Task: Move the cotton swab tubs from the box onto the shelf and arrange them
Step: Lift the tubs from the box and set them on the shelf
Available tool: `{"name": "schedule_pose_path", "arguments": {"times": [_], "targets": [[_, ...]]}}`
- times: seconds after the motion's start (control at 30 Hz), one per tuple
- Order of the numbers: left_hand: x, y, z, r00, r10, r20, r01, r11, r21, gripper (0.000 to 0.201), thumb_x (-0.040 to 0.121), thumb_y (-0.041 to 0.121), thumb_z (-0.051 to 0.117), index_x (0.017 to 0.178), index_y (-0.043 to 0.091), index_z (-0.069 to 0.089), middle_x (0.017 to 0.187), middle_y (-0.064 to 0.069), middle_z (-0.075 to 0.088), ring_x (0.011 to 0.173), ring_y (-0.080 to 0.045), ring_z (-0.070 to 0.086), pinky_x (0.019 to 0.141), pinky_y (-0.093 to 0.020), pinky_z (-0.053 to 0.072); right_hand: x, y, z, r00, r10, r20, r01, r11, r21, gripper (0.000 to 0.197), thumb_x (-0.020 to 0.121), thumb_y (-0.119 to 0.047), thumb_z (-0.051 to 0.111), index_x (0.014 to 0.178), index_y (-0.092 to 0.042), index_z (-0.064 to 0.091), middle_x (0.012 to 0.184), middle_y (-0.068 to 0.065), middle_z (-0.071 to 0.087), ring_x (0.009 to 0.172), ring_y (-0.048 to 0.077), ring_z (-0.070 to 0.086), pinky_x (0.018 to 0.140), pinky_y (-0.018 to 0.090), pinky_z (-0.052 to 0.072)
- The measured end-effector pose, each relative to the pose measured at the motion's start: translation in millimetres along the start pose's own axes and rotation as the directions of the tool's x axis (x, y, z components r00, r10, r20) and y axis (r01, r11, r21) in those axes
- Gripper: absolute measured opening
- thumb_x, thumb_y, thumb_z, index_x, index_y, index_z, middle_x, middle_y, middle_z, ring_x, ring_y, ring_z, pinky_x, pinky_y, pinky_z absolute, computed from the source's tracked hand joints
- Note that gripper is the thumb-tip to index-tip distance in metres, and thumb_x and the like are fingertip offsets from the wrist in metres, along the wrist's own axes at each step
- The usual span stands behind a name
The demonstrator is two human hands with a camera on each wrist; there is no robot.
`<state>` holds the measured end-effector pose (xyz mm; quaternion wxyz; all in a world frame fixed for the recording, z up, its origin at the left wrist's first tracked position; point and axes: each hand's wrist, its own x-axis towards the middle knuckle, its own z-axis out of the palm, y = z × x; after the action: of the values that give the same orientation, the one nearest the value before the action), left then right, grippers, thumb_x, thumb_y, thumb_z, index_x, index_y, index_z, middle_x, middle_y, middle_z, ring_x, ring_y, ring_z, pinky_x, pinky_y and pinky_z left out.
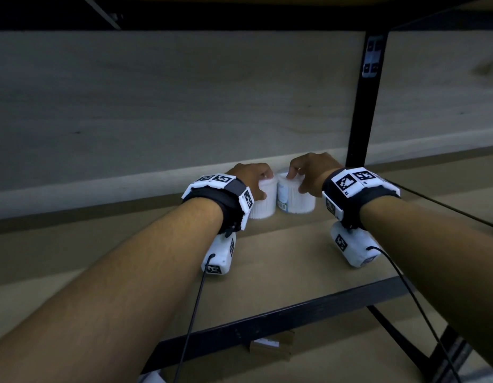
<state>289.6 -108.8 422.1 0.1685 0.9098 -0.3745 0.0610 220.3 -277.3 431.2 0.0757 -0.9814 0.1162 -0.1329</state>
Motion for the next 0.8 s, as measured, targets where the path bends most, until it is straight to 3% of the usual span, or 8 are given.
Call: {"name": "schedule_pose_path", "arguments": {"times": [0.1, 0.2, 0.33, 0.4, 0.47, 0.53, 0.7, 0.8], "targets": [[-2.6, 0.3, 2.5, 1.000, -0.002, 0.009, 0.002, 1.000, 0.023, 0.052, 0.085, 0.019, 0.071, 0.133, 0.021, 0.052, 0.139, -0.001, 0.055, 0.124, -0.022, 0.053, 0.095, -0.024, 0.040, -5.3, -0.7, -4.8, 0.999, 0.005, 0.049, -0.005, 1.000, -0.011, 0.038, 0.082, -0.007, 0.070, 0.111, -0.031, 0.065, 0.123, 0.001, 0.063, 0.109, 0.022, 0.060, 0.090, 0.029, 0.050], [-11.2, 3.3, 3.0, 1.000, -0.026, 0.013, 0.026, 0.999, 0.036, 0.060, 0.084, 0.026, 0.071, 0.139, 0.025, 0.046, 0.142, -0.002, 0.052, 0.125, -0.023, 0.052, 0.098, -0.028, 0.043, -17.1, 1.2, -11.7, 0.997, 0.007, 0.072, -0.007, 1.000, -0.008, 0.052, 0.084, -0.014, 0.072, 0.131, -0.031, 0.059, 0.135, 0.000, 0.057, 0.121, 0.022, 0.054, 0.098, 0.030, 0.046], [-26.8, 14.2, -9.4, 0.999, -0.041, -0.004, 0.041, 0.999, 0.014, 0.059, 0.084, 0.026, 0.068, 0.139, 0.027, 0.046, 0.139, -0.001, 0.053, 0.121, -0.021, 0.054, 0.095, -0.028, 0.046, -41.8, 1.4, -21.5, 1.000, -0.004, 0.028, 0.002, 0.999, 0.045, 0.055, 0.086, -0.023, 0.073, 0.137, -0.031, 0.054, 0.140, -0.001, 0.053, 0.128, 0.021, 0.047, 0.098, 0.027, 0.041], [-37.3, 21.6, -18.7, 1.000, -0.023, -0.009, 0.023, 1.000, -0.014, 0.056, 0.084, 0.025, 0.068, 0.137, 0.026, 0.050, 0.139, 0.002, 0.053, 0.122, -0.018, 0.054, 0.094, -0.023, 0.043, -58.2, -0.5, -24.2, 1.000, -0.018, -0.010, 0.019, 0.994, 0.109, 0.048, 0.084, -0.026, 0.075, 0.129, -0.031, 0.060, 0.131, -0.001, 0.059, 0.120, 0.018, 0.052, 0.094, 0.025, 0.043], [-52.0, 28.7, -27.2, 1.000, 0.011, -0.009, -0.011, 1.000, -0.017, 0.052, 0.085, 0.025, 0.068, 0.135, 0.025, 0.053, 0.138, 0.004, 0.054, 0.123, -0.015, 0.053, 0.094, -0.019, 0.039, -75.9, -4.2, -26.1, 0.998, -0.035, -0.048, 0.043, 0.984, 0.172, 0.040, 0.080, -0.028, 0.078, 0.117, -0.033, 0.066, 0.115, -0.003, 0.068, 0.099, 0.012, 0.059, 0.082, 0.020, 0.042], [-69.4, 34.0, -32.9, 0.999, 0.042, -0.023, -0.043, 0.998, -0.039, 0.049, 0.084, 0.027, 0.070, 0.132, 0.023, 0.056, 0.133, 0.005, 0.058, 0.119, -0.014, 0.055, 0.095, -0.020, 0.041, -94.4, -9.8, -28.0, 0.996, -0.049, -0.075, 0.064, 0.977, 0.205, 0.034, 0.078, -0.031, 0.079, 0.110, -0.034, 0.068, 0.102, -0.006, 0.071, 0.091, 0.010, 0.062, 0.079, 0.019, 0.040], [-119.4, 40.5, -44.9, 0.997, 0.062, -0.046, -0.066, 0.993, -0.102, 0.047, 0.081, 0.033, 0.074, 0.125, 0.026, 0.061, 0.125, 0.011, 0.061, 0.096, -0.003, 0.053, 0.085, -0.017, 0.039, -139.8, -23.6, -34.4, 0.992, -0.064, -0.105, 0.096, 0.936, 0.337, 0.031, 0.074, -0.033, 0.082, 0.102, -0.036, 0.070, 0.092, -0.009, 0.070, 0.060, -0.004, 0.055, 0.081, 0.026, 0.053], [-154.9, 42.7, -50.9, 0.996, 0.074, -0.056, -0.082, 0.986, -0.147, 0.043, 0.079, 0.036, 0.076, 0.119, 0.029, 0.063, 0.119, 0.013, 0.064, 0.098, -0.003, 0.060, 0.091, -0.021, 0.046, -163.2, -32.9, -36.5, 0.993, -0.089, -0.076, 0.113, 0.904, 0.413, 0.030, 0.073, -0.034, 0.083, 0.100, -0.037, 0.071, 0.090, -0.009, 0.070, 0.056, 0.000, 0.061, 0.068, 0.020, 0.054]]}}
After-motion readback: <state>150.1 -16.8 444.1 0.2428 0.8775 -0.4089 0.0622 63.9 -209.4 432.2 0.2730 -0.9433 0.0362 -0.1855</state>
